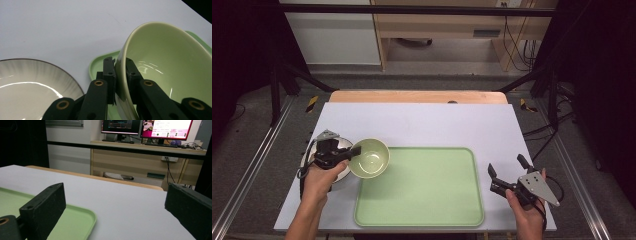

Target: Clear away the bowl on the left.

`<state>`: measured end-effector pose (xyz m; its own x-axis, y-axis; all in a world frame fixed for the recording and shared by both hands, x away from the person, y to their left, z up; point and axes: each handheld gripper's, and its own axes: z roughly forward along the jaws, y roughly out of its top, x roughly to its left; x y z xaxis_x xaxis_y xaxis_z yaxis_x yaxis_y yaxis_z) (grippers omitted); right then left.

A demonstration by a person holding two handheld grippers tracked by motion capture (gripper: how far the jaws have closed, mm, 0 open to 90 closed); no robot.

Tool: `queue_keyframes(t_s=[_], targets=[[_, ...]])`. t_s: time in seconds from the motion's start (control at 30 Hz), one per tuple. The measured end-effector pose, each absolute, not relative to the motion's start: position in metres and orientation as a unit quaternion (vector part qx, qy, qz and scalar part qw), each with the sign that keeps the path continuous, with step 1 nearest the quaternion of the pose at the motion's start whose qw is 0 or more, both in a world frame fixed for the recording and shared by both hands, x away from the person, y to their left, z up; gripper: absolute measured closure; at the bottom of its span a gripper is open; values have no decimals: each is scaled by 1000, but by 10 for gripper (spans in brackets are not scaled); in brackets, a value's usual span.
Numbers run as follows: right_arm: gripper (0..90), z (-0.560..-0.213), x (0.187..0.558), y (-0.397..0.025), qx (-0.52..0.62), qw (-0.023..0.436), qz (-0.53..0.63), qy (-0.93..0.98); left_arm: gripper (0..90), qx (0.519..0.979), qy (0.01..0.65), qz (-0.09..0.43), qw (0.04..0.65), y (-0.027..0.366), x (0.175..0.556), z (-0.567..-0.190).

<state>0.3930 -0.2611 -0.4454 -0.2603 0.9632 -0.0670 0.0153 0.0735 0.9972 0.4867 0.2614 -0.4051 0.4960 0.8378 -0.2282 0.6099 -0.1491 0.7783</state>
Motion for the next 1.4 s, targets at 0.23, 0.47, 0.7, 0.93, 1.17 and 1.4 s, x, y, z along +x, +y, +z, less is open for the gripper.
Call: queue_keyframes(t_s=[0.23, 0.47, 0.7, 0.93, 1.17, 1.4], targets=[[37, -446, 393, -260, 418, 441, 535, 587, 823, 759, 470, 118, 434, 241, 486, -410], [37, -446, 393, -260, 418, 440, 534, 588, 823, 769, 457, 100, 436, 223, 484, -414], [37, -446, 394, -259, 417, 439, 534, 590, 823, 785, 439, 87, 427, 201, 483, -421], [37, -446, 394, -259, 417, 439, 534, 590, 823, 793, 428, 77, 427, 185, 481, -425], [32, -447, 395, -258, 419, 438, 532, 591, 823, 797, 422, 74, 425, 174, 479, -428], [32, -447, 394, -258, 418, 438, 532, 592, 823, 801, 418, 72, 423, 165, 478, -432]])
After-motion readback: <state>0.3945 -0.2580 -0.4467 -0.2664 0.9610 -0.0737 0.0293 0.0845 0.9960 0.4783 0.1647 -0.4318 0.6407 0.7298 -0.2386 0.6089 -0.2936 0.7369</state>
